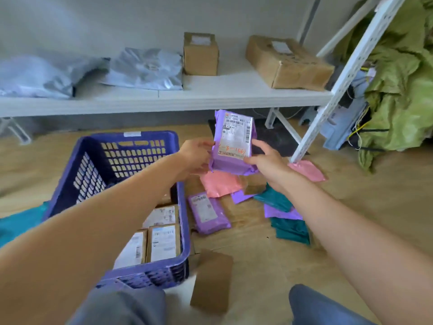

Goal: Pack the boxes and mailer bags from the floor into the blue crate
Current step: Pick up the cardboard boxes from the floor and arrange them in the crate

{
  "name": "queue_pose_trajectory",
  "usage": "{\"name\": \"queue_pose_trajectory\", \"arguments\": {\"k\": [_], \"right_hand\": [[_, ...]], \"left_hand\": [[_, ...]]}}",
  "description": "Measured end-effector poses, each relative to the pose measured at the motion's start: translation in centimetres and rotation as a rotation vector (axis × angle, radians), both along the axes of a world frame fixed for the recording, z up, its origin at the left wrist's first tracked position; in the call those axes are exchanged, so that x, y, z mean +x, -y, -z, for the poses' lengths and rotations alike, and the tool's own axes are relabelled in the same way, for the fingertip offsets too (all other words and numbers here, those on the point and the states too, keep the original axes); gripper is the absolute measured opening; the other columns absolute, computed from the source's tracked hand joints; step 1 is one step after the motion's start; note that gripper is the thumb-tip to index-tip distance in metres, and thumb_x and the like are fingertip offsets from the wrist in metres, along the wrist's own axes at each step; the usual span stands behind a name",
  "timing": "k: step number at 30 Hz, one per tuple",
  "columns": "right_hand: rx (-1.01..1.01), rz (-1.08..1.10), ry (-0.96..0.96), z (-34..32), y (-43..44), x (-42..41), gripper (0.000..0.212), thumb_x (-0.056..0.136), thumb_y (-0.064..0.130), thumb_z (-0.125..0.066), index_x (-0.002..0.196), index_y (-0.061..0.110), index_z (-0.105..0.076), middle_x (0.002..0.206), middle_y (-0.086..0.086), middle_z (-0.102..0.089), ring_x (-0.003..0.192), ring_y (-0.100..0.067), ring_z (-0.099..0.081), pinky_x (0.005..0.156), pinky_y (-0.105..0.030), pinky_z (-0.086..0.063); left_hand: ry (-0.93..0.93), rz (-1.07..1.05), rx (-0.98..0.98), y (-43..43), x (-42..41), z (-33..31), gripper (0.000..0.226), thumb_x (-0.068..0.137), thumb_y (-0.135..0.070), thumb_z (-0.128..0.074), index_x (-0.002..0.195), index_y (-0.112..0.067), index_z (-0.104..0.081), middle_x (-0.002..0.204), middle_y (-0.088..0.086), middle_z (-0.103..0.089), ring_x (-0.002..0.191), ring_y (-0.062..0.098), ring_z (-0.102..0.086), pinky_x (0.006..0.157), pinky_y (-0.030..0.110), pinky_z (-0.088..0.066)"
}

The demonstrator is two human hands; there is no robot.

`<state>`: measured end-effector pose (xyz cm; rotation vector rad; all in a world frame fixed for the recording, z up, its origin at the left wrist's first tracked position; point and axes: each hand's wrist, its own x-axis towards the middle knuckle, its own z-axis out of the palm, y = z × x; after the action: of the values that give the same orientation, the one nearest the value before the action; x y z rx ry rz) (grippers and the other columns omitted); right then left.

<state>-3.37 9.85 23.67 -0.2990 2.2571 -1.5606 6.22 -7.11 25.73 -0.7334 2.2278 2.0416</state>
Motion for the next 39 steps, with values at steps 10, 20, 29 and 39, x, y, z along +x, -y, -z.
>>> {"name": "queue_pose_trajectory", "arguments": {"k": [10, 20, 29, 39], "right_hand": [[0.056, -0.288, 0.029, 1.9, 16.0, 4.3, 0.064, 0.09, 0.002, -0.059, 0.144, 0.024, -0.033, 0.127, -0.01, -0.057, 0.102, -0.021, -0.061, 0.062, -0.021, -0.053], [0.045, -0.332, 0.096, 11.1, 26.8, 4.9, 0.064, 0.091, 0.0, -0.056, 0.144, 0.026, -0.033, 0.13, -0.006, -0.057, 0.116, -0.019, -0.056, 0.078, -0.03, -0.056], [0.095, -0.329, -0.002, 18.4, 32.9, 3.6, 0.065, 0.091, 0.004, -0.058, 0.144, 0.031, -0.032, 0.131, -0.001, -0.056, 0.121, -0.015, -0.053, 0.073, -0.014, -0.05], [0.155, -0.349, 0.017, 24.1, 34.8, 3.4, 0.062, 0.091, 0.0, -0.057, 0.144, 0.024, -0.036, 0.123, 0.002, -0.059, 0.11, -0.01, -0.054, 0.072, -0.011, -0.045]], "left_hand": [[0.062, -0.268, -0.027, 13.4, 6.8, 2.2, 0.037, 0.095, -0.002, -0.046, 0.124, -0.022, -0.055, 0.102, 0.002, -0.065, 0.081, 0.018, -0.063, 0.072, 0.03, -0.056], [0.105, -0.477, -0.029, 21.6, 7.4, 10.6, 0.038, 0.092, -0.003, -0.052, 0.126, -0.021, -0.054, 0.121, 0.004, -0.059, 0.096, 0.023, -0.061, 0.078, 0.039, -0.057], [0.123, -0.61, -0.076, 26.0, 5.1, 17.9, 0.036, 0.094, -0.003, -0.05, 0.127, -0.016, -0.049, 0.129, 0.001, -0.057, 0.08, 0.01, -0.058, 0.065, 0.027, -0.052], [0.16, -0.623, -0.166, 28.2, 4.2, 23.7, 0.033, 0.096, -0.012, -0.051, 0.128, -0.016, -0.047, 0.122, -0.001, -0.058, 0.094, 0.014, -0.057, 0.055, 0.017, -0.041]]}}
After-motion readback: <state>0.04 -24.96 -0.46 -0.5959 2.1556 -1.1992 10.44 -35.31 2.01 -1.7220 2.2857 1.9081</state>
